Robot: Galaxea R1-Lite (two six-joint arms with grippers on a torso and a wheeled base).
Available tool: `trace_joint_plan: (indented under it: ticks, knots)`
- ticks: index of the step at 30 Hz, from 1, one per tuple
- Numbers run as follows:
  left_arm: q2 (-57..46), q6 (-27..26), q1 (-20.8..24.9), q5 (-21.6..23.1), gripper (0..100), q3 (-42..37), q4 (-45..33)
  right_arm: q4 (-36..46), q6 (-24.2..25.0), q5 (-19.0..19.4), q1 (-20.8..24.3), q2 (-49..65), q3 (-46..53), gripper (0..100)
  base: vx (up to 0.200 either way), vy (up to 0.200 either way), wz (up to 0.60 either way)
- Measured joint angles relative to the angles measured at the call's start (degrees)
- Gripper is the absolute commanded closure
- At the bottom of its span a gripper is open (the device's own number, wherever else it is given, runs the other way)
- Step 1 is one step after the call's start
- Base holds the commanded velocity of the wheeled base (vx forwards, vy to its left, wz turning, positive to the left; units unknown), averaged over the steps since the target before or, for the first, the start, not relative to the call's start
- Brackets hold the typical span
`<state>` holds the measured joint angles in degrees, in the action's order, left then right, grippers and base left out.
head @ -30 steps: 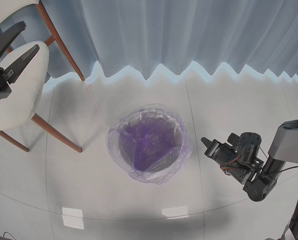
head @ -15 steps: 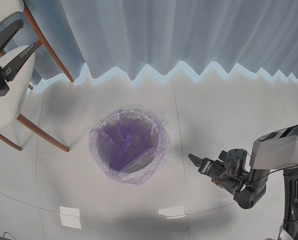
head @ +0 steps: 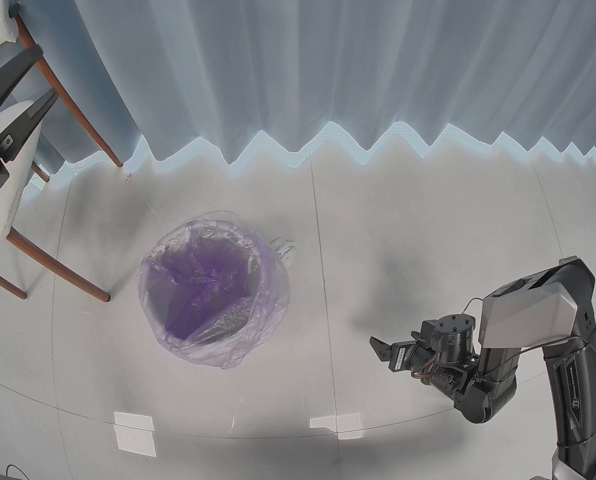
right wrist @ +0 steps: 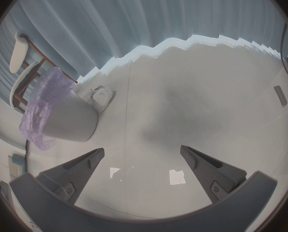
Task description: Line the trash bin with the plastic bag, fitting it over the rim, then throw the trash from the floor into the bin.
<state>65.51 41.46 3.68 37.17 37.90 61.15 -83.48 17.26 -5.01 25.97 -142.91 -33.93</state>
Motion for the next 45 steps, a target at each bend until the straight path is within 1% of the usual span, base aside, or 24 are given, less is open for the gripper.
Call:
trace_joint_plan:
  ticks: [3,6,12,14,17,20,24,28,32,35,38,45]
  knots:
    - [0.15,0.2,-3.38,0.02,0,0.18,0.27,0.49,-0.95,-0.24,-0.26,-1.06,-1.1,0,0.0,0.0,0.0]
    - [0.45,0.94,-5.17,0.02,0,0.77,0.27,0.66,-1.15,-0.43,-1.24,-1.68,-2.26,0,0.0,0.0,0.0]
    - [0.85,1.23,-5.08,-0.02,0,0.96,0.02,0.44,-0.95,-0.57,-4.45,-1.83,-2.97,0,0.0,0.0,0.0]
    - [0.94,1.51,-4.69,-0.06,0,0.99,0.05,-0.02,-0.02,-0.56,-5.39,-1.41,-2.93,0,0.0,0.0,0.0]
    - [1.02,2.02,-4.64,-0.04,0,1.1,0.05,-0.51,2.06,-0.21,-5.63,0.07,-2.43,0,0.0,0.0,0.0]
    - [1.08,2.27,-4.83,0.05,0,1.05,-0.11,-0.24,2.94,0.72,-3.71,1.97,-1.93,0,0.0,0.0,0.0]
    - [1.16,2.35,-5.02,0.87,0,0.6,-0.37,1.87,3.34,1.56,1.04,3.52,-2.04,0,0.0,0.15,0.0]
    - [1.13,2.46,-5.28,3.1,0,-0.54,-0.69,7.56,3.62,2.19,4.99,4.1,-4.66,0,0.0,0.2,0.0]
    - [1.0,2.57,-5.69,5.39,0,-1.71,-0.79,14.35,3.93,4.08,8.13,3.79,-9.7,0,0.0,0.2,0.0]
    - [0.96,2.61,-6.0,5.99,0,-2.27,-0.9,17.3,4.0,5.03,9.4,2.54,-13.34,0,0.0,0.2,0.0]
    - [0.96,2.63,-6.27,6.21,0,-2.49,-0.94,18.42,3.97,5.47,9.92,0.84,-16.24,0,0.0,0.2,0.0]
    - [0.67,2.33,-6.22,6.31,0,-2.76,-0.96,20.7,3.49,5.55,12.07,-1.9,-20.61,0,0.0,0.2,0.0]
